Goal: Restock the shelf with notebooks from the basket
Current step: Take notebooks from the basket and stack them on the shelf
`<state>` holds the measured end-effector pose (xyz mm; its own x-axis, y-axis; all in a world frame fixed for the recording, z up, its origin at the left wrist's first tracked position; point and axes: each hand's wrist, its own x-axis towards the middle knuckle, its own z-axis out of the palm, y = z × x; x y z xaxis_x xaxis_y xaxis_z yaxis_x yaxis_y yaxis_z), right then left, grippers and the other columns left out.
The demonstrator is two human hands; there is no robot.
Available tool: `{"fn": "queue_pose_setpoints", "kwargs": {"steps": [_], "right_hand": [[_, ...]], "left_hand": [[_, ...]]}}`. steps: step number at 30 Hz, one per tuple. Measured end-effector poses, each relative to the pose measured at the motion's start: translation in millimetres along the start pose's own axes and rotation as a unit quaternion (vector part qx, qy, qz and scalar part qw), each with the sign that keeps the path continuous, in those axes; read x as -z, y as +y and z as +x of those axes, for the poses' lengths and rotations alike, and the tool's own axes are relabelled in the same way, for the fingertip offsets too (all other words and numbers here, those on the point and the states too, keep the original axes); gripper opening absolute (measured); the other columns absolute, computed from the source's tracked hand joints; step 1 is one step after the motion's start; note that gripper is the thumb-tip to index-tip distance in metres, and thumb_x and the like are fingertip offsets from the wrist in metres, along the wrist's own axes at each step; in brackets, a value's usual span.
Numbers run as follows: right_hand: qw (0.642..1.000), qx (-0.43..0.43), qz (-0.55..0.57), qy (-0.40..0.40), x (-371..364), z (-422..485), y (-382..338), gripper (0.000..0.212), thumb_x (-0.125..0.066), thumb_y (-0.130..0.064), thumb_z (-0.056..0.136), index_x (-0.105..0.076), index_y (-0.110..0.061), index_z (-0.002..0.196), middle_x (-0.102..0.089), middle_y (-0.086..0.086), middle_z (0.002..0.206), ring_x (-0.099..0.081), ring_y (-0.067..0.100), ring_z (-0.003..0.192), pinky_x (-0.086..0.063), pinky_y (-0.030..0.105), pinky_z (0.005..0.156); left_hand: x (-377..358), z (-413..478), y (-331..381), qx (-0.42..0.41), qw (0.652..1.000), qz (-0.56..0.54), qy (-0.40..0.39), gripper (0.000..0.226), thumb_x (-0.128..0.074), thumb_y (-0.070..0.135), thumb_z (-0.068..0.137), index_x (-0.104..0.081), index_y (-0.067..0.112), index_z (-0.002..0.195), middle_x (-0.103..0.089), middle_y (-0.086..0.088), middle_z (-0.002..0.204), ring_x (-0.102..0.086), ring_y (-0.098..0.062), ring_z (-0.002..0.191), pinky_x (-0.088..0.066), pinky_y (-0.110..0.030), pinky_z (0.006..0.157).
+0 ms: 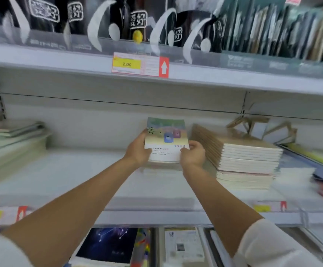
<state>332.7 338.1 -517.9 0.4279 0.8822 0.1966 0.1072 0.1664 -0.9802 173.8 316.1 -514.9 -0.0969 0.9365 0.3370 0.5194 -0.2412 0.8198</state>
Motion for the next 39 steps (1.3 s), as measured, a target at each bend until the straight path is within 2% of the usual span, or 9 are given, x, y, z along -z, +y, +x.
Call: {"fn": "queue_pose_setpoints", "kwargs": {"steps": [4,6,9,12,17,21,27,34,39], "right_hand": [[0.991,0.016,-0.097,-0.089,-6.7,13.7,30.6,0.026,-0.049,-0.003,0.091,-0.07,-0.006,0.107,-0.067,0.013,0.116,-0.059,0.031,0.11,-0.045,0.034,0.097],[0.986,0.047,-0.089,-0.135,-0.3,11.1,40.9,0.022,-0.049,-0.011,0.095,-0.069,-0.009,0.104,-0.064,0.012,0.117,-0.058,0.025,0.105,-0.044,0.031,0.088],[0.98,0.039,-0.046,-0.191,12.2,7.6,47.4,0.015,-0.058,-0.02,0.092,-0.061,-0.017,0.107,-0.058,0.005,0.119,-0.055,0.013,0.091,-0.038,0.023,0.07],[0.963,0.081,-0.125,-0.227,18.7,11.7,52.7,0.027,-0.06,-0.028,0.093,-0.053,-0.018,0.117,-0.051,0.003,0.123,-0.052,0.014,0.096,-0.038,0.025,0.075],[0.936,0.135,-0.209,-0.248,17.6,22.7,53.7,0.04,-0.057,-0.041,0.094,-0.052,-0.017,0.126,-0.056,0.002,0.118,-0.053,0.018,0.101,-0.039,0.027,0.083],[0.938,0.107,-0.218,-0.246,12.9,38.0,53.4,0.037,-0.061,-0.048,0.089,-0.056,-0.027,0.119,-0.062,0.004,0.105,-0.056,0.023,0.079,-0.047,0.033,0.071],[0.935,0.113,-0.244,-0.231,5.9,44.5,52.1,0.04,-0.059,-0.055,0.087,-0.057,-0.03,0.118,-0.062,0.0,0.11,-0.059,0.024,0.099,-0.055,0.038,0.079],[0.926,0.146,-0.278,-0.211,2.0,44.3,60.2,0.046,-0.051,-0.058,0.091,-0.052,-0.026,0.124,-0.064,0.006,0.112,-0.051,0.031,0.114,-0.044,0.037,0.096],[0.94,0.123,-0.224,-0.225,-1.4,40.3,66.5,0.044,-0.048,-0.056,0.093,-0.048,-0.026,0.125,-0.062,0.006,0.118,-0.052,0.03,0.116,-0.041,0.042,0.102]], "left_hand": [[-6.3,6.1,-22.3,0.046,0.995,0.083,-0.004,0.038,-0.056,0.02,0.096,-0.055,0.013,0.133,-0.059,-0.007,0.128,-0.053,-0.028,0.121,-0.039,-0.035,0.105],[-8.2,0.6,-26.2,0.008,0.999,0.052,0.009,0.034,-0.056,0.023,0.097,-0.059,0.005,0.126,-0.061,-0.013,0.122,-0.056,-0.029,0.115,-0.042,-0.03,0.099],[-7.4,-7.4,-30.2,0.004,1.0,0.02,-0.006,0.039,-0.054,0.038,0.096,-0.057,0.013,0.126,-0.059,-0.008,0.12,-0.056,-0.022,0.11,-0.041,-0.024,0.085],[-2.2,-12.7,-39.8,0.019,0.999,-0.007,-0.04,0.049,-0.057,0.046,0.092,-0.048,0.02,0.133,-0.049,0.003,0.129,-0.048,-0.013,0.12,-0.038,-0.02,0.089],[4.3,-4.8,-46.4,0.015,0.999,-0.004,-0.029,0.058,-0.07,0.039,0.084,-0.053,0.017,0.135,-0.056,-0.001,0.131,-0.057,-0.014,0.113,-0.043,-0.023,0.092],[-0.6,3.3,-50.4,0.024,0.998,0.058,0.02,0.059,-0.075,0.05,0.075,-0.062,0.024,0.127,-0.061,0.004,0.129,-0.066,-0.018,0.099,-0.047,-0.036,0.099],[-4.1,11.9,-53.0,0.017,0.993,0.061,0.1,0.055,-0.081,0.051,0.068,-0.071,0.025,0.116,-0.07,0.003,0.118,-0.064,-0.008,0.11,-0.049,-0.03,0.097],[-6.2,14.2,-57.6,0.022,0.991,0.033,0.129,0.05,-0.08,0.05,0.069,-0.071,0.028,0.113,-0.071,0.006,0.115,-0.064,-0.006,0.107,-0.049,-0.029,0.093],[-4.6,10.8,-49.2,0.021,0.982,0.146,0.119,0.051,-0.07,0.058,0.077,-0.067,0.031,0.121,-0.067,0.009,0.122,-0.061,-0.014,0.114,-0.048,-0.031,0.092]]}}
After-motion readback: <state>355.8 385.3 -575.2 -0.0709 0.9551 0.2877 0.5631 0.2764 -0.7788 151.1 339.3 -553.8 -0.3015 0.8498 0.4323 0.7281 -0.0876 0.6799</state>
